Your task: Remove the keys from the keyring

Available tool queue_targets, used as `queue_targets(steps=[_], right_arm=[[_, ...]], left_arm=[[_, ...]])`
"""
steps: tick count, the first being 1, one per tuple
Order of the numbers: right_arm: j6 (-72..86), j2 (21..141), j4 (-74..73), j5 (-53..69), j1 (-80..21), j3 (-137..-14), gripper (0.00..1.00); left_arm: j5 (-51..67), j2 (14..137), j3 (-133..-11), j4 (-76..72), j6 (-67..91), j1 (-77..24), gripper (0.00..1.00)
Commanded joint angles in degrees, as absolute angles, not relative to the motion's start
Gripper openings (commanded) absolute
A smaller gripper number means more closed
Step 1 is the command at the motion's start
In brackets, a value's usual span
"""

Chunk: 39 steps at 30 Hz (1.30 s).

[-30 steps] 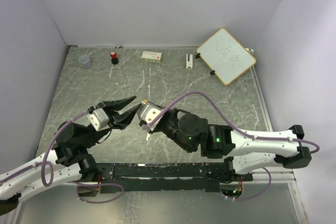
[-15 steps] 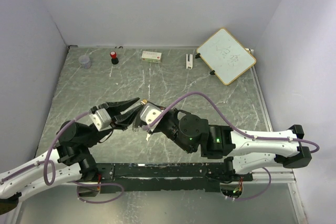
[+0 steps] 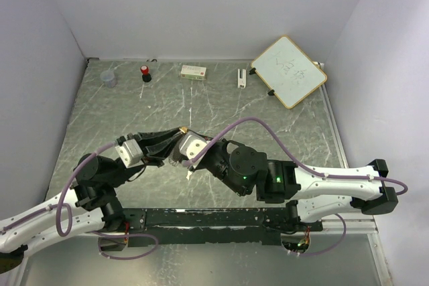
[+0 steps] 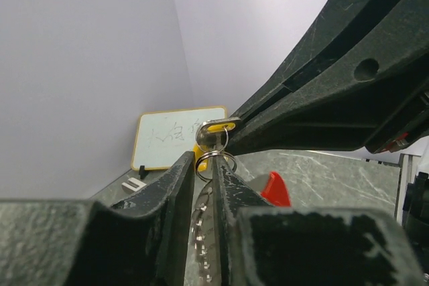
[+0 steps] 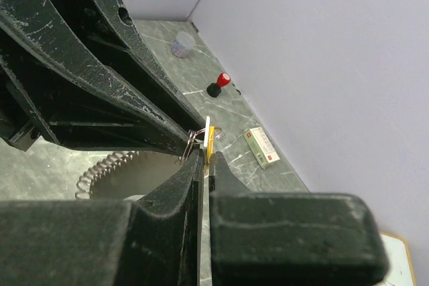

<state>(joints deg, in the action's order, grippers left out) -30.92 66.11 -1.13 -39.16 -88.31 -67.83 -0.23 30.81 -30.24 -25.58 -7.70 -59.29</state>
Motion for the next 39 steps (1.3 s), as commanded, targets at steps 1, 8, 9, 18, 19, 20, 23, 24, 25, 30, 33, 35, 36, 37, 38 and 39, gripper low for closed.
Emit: queue_targets(steps=[1, 8, 9, 18, 19, 20, 23, 24, 25, 30, 33, 35, 36, 37, 38, 39], right_arm=[[-30.51, 65.54, 1.01, -38.13, -88.79, -68.34, 0.0], [-29.89, 65.4, 0.8, -38.46, -88.84, -67.78, 0.0], [-29.95, 65.24, 0.79, -38.61, -88.79, -67.78, 0.0], [-30.01, 64.51, 0.88, -39.55, -88.91, -66.96, 0.0], [-29.98, 64.58, 0.74, -39.67, -88.89, -66.95, 0.0], [-29.89, 64.6, 0.63, -39.75, -88.93, -66.84, 0.0], [-29.49, 64.6, 0.66, -39.52, -88.88, -66.48, 0.0], [-29.38, 64.56, 0.82, -39.37, -88.9, -66.26, 0.0], [-29.24, 64.53, 0.94, -39.24, -88.94, -66.0, 0.0], [-28.4, 64.72, 2.21, -38.26, -88.91, -64.4, 0.0], [-28.66, 65.87, 2.63, -38.98, -88.92, -63.99, 0.0], [-28.82, 66.81, 2.3, -39.38, -88.87, -64.07, 0.0], [-28.94, 67.25, 2.29, -39.67, -88.89, -64.09, 0.0], [-29.05, 67.72, 2.29, -39.8, -88.88, -64.13, 0.0], [-29.13, 68.19, 2.35, -39.83, -88.89, -64.16, 0.0], [-29.22, 68.46, 2.49, -39.81, -88.86, -64.09, 0.0]], left_arm=[[2.66, 31.33, -30.29, -28.3, -7.69, -59.25, 0.24], [1.48, 30.51, -30.52, -27.61, -7.99, -59.24, 0.07], [0.36, 30.06, -30.5, -27.1, -8.0, -59.26, 0.07], [-6.81, 25.06, -28.23, -26.8, -8.59, -59.24, 0.07], [-7.42, 24.73, -28.15, -26.86, -8.73, -59.24, 0.07], [-7.95, 24.48, -28.08, -27.03, -8.81, -59.24, 0.07], [-7.93, 23.92, -27.63, -28.14, -9.13, -59.24, 0.07], [-7.88, 23.91, -27.55, -28.63, -9.14, -59.24, 0.07], [-7.92, 23.91, -27.43, -29.12, -9.02, -59.24, 0.07], [-7.16, 24.33, -26.4, -32.37, -8.3, -59.25, 0.07], [-6.6, 24.35, -25.77, -34.69, -7.75, -59.26, 0.07], [-6.0, 24.04, -25.37, -36.18, -7.45, -59.28, 0.07], [-5.78, 23.86, -25.06, -36.93, -7.2, -59.24, 0.07], [-5.32, 23.59, -24.7, -37.69, -7.0, -59.24, 0.07], [-5.09, 23.43, -24.4, -38.39, -6.7, -59.24, 0.07], [-4.89, 23.42, -24.11, -39.07, -6.3, -59.24, 0.07]])
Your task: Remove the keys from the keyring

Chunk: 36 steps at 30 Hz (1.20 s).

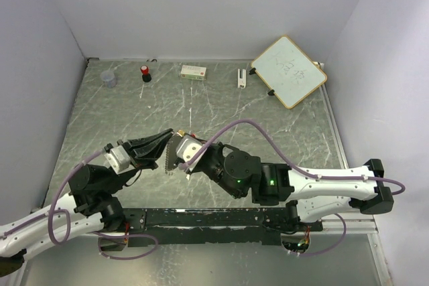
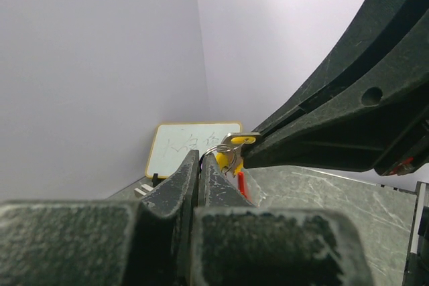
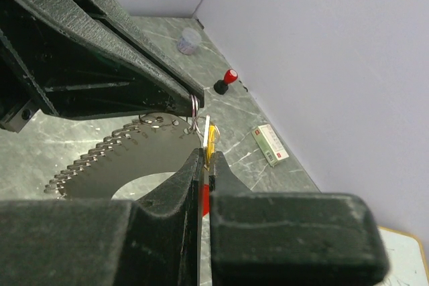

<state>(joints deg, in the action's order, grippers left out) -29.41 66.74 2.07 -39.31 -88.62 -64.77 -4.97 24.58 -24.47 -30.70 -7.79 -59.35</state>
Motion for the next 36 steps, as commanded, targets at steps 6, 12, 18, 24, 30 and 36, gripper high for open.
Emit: queue_targets(steps=[6, 12, 18, 24, 30, 36], right_arm=[[-30.84, 70.68, 3.55, -40.2, -88.94, -63.98, 0.0], [-31.87, 72.52, 2.86, -43.54, -88.92, -64.22, 0.0], [-31.01, 72.48, 2.65, -44.64, -88.91, -63.66, 0.0], [-32.33, 71.34, 4.97, -47.09, -88.91, -62.78, 0.0], [-34.45, 70.6, 10.18, -53.62, -88.5, -62.19, 0.0], [-27.53, 67.07, 8.2, -49.51, -81.95, -62.27, 0.0]], left_arm=[[-2.73, 24.31, -23.09, -41.32, -3.18, -59.24, 0.07], [-2.62, 23.91, -22.52, -42.51, -2.62, -59.24, 0.07], [-2.75, 23.58, -22.55, -43.29, -3.1, -59.24, 0.07], [-4.54, 22.38, -21.74, -40.75, -3.03, -59.24, 0.07], [-8.92, 21.2, -21.5, -34.46, -3.56, -59.25, 0.07], [-13.71, 25.27, -21.87, -30.46, -4.66, -59.25, 0.07]])
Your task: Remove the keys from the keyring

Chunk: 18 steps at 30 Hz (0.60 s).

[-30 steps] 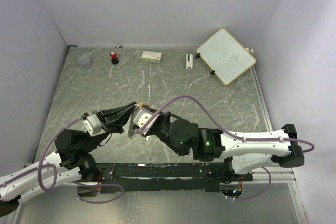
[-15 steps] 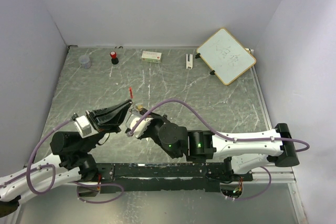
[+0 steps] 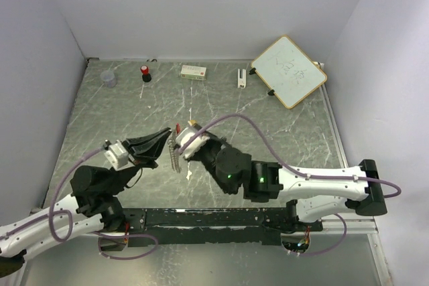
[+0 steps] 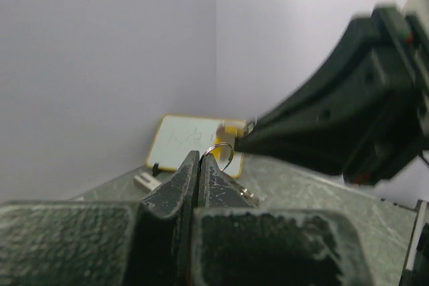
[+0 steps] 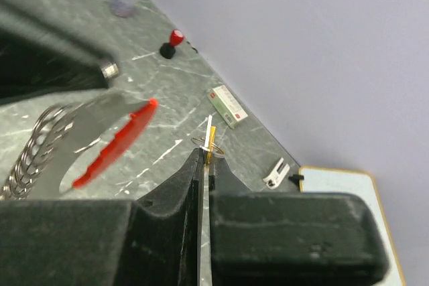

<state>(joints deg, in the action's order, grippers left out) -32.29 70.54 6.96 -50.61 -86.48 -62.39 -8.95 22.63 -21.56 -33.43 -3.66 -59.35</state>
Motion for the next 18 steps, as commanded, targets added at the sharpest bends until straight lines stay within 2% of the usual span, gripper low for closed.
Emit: queue_targets(steps=[1, 9, 15, 18], right_arm=[[-25.75, 66.6, 7.13, -47.41, -79.74, -62.42, 0.0], [-12.08, 67.96, 1.51, -32.58, -57.38, -64.2, 0.0], [-5.17, 74.49, 0.35, -19.92, -44.14, -63.99, 0.0], [-2.94, 77.44, 1.46, -14.84, -39.44, -63.11, 0.0]], left_arm=[[-14.38, 26.56, -22.21, -30.42, -4.85, -59.24, 0.07], [-19.02, 41.45, -25.58, -33.33, -7.87, -57.25, 0.07], [-3.73, 53.43, -28.19, -37.13, 0.24, -41.5, 0.07], [-1.24, 58.45, -29.53, -39.24, 0.35, -38.16, 0.07]])
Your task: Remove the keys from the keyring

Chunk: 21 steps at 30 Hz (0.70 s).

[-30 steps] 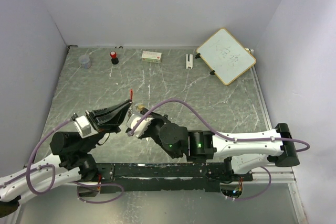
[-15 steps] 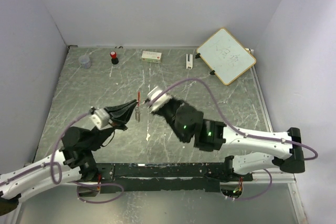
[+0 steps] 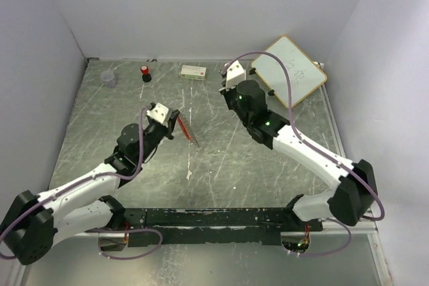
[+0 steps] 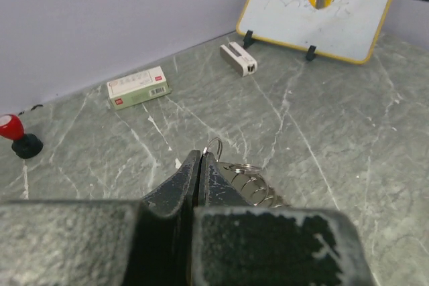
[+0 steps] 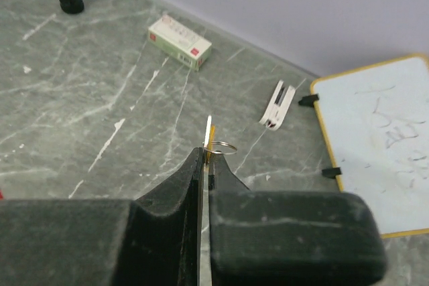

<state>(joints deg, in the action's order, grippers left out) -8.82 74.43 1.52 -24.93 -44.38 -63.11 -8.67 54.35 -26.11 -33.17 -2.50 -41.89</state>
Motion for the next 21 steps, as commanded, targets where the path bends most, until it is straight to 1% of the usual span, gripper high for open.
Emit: queue_targets(steps=[1, 4, 6, 14, 21], right_arm=[[-2.05, 78.42, 1.87, -12.4, -37.82, -62.8, 0.0], [0.61, 82.14, 3.14, -5.4, -33.47, -62.25, 0.0], [1.46, 84.41, 3.81, -3.44, -31.96, -62.15, 0.0], [3.34, 92.96, 6.31, 2.17, -28.81, -63.06, 0.0], [4.85, 94.96, 8.28, 4.21, -28.62, -58.92, 0.0]], left_arm=[[-0.74, 60.04, -30.28, -39.53, 0.09, -37.52, 0.07], [0.9, 64.31, -31.64, -40.83, 0.19, -35.8, 0.07], [1.67, 66.89, -31.69, -41.96, 0.58, -35.13, 0.07], [2.54, 75.56, -30.62, -47.51, 1.55, -32.0, 0.07], [1.2, 76.76, -27.5, -49.54, 3.6, -31.34, 0.07]])
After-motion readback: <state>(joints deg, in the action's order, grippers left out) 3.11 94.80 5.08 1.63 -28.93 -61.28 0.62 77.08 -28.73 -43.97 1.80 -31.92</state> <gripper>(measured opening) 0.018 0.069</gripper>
